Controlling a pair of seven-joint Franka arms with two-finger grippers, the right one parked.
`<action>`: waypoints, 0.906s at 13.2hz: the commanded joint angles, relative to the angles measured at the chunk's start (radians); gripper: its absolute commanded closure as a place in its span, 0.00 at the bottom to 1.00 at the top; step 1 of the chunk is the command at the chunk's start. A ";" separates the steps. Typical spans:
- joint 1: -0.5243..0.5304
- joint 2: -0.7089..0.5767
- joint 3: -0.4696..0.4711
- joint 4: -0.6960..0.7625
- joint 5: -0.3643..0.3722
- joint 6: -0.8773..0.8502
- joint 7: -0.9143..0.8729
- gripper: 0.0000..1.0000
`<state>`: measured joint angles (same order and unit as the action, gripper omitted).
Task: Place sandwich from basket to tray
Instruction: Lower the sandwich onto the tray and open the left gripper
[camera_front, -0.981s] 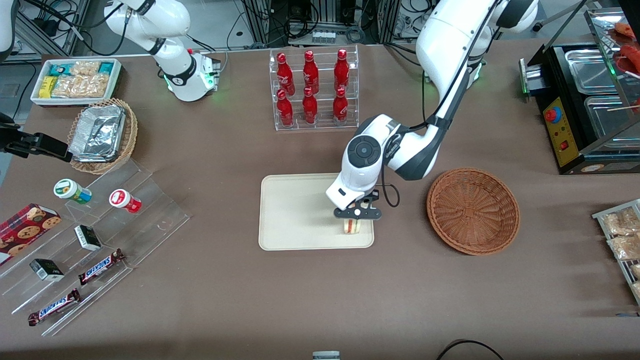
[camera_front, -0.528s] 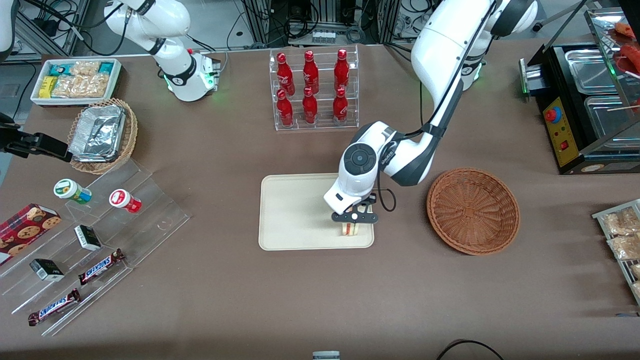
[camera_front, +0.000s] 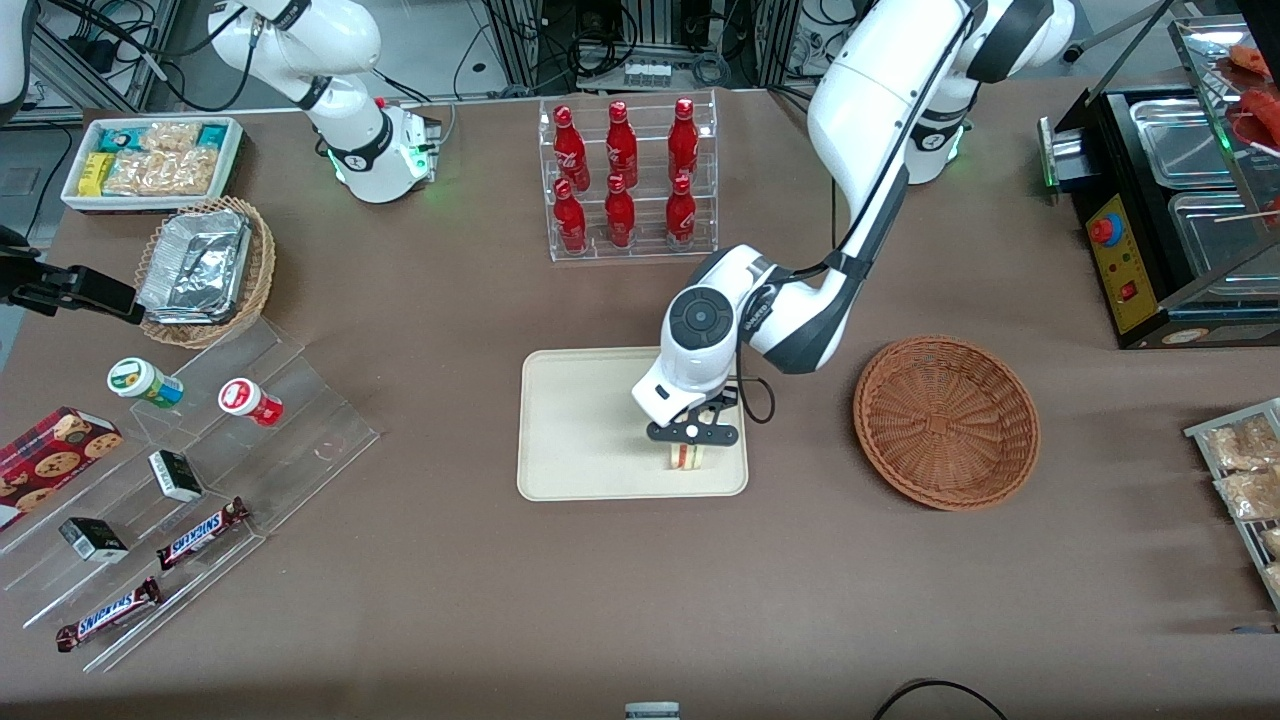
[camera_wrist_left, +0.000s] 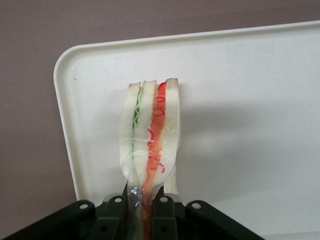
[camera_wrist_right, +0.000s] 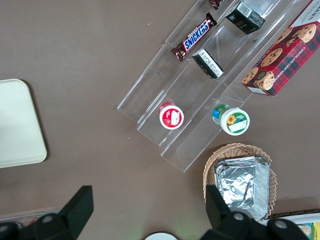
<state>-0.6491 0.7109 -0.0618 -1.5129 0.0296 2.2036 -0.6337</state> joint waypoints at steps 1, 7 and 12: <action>-0.017 0.033 0.010 0.039 -0.002 -0.018 -0.008 1.00; -0.017 0.038 0.011 0.039 -0.002 -0.018 -0.009 0.00; -0.017 0.004 0.013 0.085 0.012 -0.035 -0.084 0.00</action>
<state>-0.6529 0.7286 -0.0604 -1.4497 0.0299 2.1992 -0.6874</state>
